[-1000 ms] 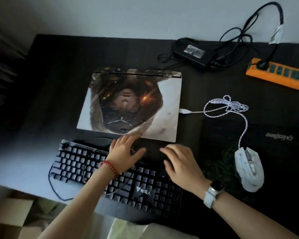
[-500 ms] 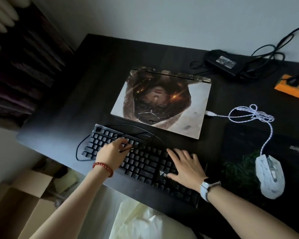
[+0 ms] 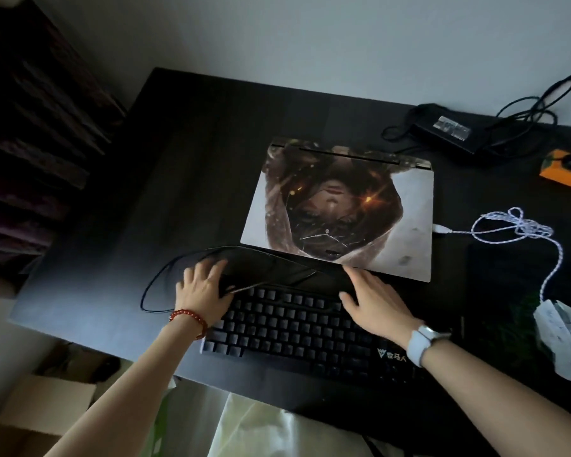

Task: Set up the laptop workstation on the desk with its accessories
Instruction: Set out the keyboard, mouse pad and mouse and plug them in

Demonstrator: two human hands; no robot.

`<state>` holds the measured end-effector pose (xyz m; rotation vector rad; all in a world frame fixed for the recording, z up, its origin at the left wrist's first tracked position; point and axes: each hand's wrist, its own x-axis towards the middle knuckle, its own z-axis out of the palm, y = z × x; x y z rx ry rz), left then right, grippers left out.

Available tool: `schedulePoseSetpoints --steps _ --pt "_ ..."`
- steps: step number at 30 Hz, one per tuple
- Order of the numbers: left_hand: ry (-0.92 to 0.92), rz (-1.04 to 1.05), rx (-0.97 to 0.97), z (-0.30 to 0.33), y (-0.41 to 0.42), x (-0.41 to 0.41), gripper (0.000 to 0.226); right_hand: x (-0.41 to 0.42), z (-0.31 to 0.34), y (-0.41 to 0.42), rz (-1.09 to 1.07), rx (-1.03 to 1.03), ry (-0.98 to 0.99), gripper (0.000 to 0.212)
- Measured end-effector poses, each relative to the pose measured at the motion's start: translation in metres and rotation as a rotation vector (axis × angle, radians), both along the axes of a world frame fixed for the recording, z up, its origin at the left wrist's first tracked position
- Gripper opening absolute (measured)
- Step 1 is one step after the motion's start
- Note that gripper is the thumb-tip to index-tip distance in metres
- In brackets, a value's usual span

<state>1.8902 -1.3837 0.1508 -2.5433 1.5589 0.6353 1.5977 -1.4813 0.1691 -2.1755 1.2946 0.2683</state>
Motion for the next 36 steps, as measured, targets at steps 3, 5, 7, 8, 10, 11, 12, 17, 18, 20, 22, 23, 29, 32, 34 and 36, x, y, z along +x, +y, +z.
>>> schedulePoseSetpoints --steps 3,5,7,8,10,11,12,17,18,20,22,23,29,32,34,36 --pt "0.092 -0.119 0.059 -0.014 -0.003 0.008 0.053 0.054 0.0 -0.008 -0.004 -0.045 0.071 0.056" --pt "0.218 -0.084 0.04 -0.019 -0.007 0.015 0.048 0.073 -0.001 -0.015 -0.035 -0.053 0.054 0.053" --pt "0.399 0.003 0.033 -0.02 -0.01 0.019 0.044 0.08 0.001 -0.02 -0.046 -0.066 0.021 0.041" --pt "0.463 0.019 0.033 -0.02 -0.009 0.02 0.042 0.082 0.003 -0.021 -0.047 -0.073 0.01 0.033" --pt "0.52 0.0 -0.003 -0.02 -0.003 0.022 0.034 0.083 0.005 -0.02 -0.053 -0.11 -0.012 0.019" --pt "0.533 -0.012 -0.038 -0.02 -0.001 0.024 0.03 0.083 0.007 -0.02 -0.065 -0.138 -0.03 0.016" --pt "0.541 -0.02 -0.071 -0.02 0.002 0.024 0.028 0.084 0.009 -0.02 -0.095 -0.172 -0.068 0.014" --pt "0.553 -0.067 -0.172 -0.017 0.005 0.025 0.025 0.096 0.03 -0.037 -0.552 0.14 -0.56 0.019" --pt "0.553 -0.075 -0.185 -0.016 0.006 0.024 0.024 0.098 0.036 -0.04 -0.671 0.336 -0.703 0.024" --pt "0.554 -0.098 -0.2 -0.014 0.006 0.023 0.023 0.1 0.05 -0.046 -0.923 0.743 -1.02 0.023" --pt "0.558 -0.122 -0.19 -0.012 0.003 0.023 0.024 0.102 0.061 -0.053 -1.114 1.003 -1.273 0.014" --pt "0.555 -0.134 -0.183 -0.013 0.001 0.024 0.025 0.105 0.066 -0.056 -1.153 1.054 -1.352 0.01" --pt "0.497 -0.194 -0.066 -0.019 0.0 0.028 0.029 0.132 0.09 -0.06 -1.168 1.063 -1.406 0.028" --pt "0.395 -0.278 -0.013 -0.023 0.003 0.029 0.033 0.135 0.101 -0.064 -1.057 0.743 -1.139 0.017" --pt "0.329 -0.323 -0.019 -0.025 0.003 0.029 0.034 0.132 0.11 -0.068 -0.905 0.588 -1.034 0.019" --pt "0.269 -0.375 -0.058 -0.027 0.003 0.029 0.034 0.127 0.117 -0.071 -0.795 0.559 -1.014 0.028"
